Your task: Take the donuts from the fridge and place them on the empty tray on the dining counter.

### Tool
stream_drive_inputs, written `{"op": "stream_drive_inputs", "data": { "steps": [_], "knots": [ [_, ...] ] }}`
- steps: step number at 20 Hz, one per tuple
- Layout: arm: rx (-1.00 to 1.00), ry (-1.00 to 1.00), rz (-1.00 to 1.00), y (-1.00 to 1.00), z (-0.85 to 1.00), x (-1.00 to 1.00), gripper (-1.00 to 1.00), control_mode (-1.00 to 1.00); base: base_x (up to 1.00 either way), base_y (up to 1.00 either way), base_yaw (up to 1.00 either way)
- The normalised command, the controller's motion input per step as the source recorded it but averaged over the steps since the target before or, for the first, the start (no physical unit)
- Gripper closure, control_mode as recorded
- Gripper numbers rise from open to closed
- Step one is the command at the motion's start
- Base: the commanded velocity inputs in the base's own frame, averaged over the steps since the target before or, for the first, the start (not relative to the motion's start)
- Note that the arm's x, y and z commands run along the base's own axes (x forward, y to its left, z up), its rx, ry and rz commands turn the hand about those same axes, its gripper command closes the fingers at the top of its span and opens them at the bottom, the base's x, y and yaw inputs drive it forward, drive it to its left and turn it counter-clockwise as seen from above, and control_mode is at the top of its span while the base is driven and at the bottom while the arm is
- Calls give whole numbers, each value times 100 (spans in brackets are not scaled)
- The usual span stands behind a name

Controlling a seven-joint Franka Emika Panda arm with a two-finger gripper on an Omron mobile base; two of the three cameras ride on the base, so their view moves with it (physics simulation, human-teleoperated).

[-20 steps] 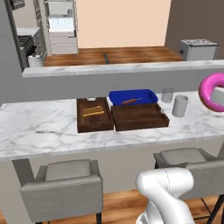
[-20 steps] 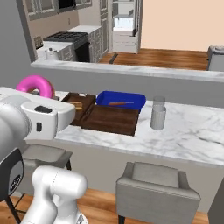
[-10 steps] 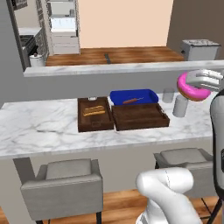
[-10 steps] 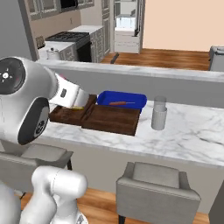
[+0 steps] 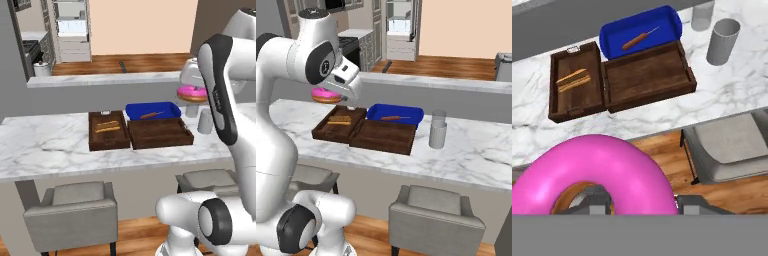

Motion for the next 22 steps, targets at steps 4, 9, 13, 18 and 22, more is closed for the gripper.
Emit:
{"op": "stream_drive_inputs", "data": {
  "steps": [4,9,13,18,22],
  "knots": [
    [0,30,6,2,-70,56,100,-100,0,0,0],
    [0,10,10,0,-55,33,100,-100,0,0,0],
    [0,1,13,0,-47,33,100,-100,0,0,0],
    [0,-4,12,6,-30,18,100,-100,0,0,0],
    [-5,-15,10,21,-36,0,100,-100,0,0,0]
  ]
}}
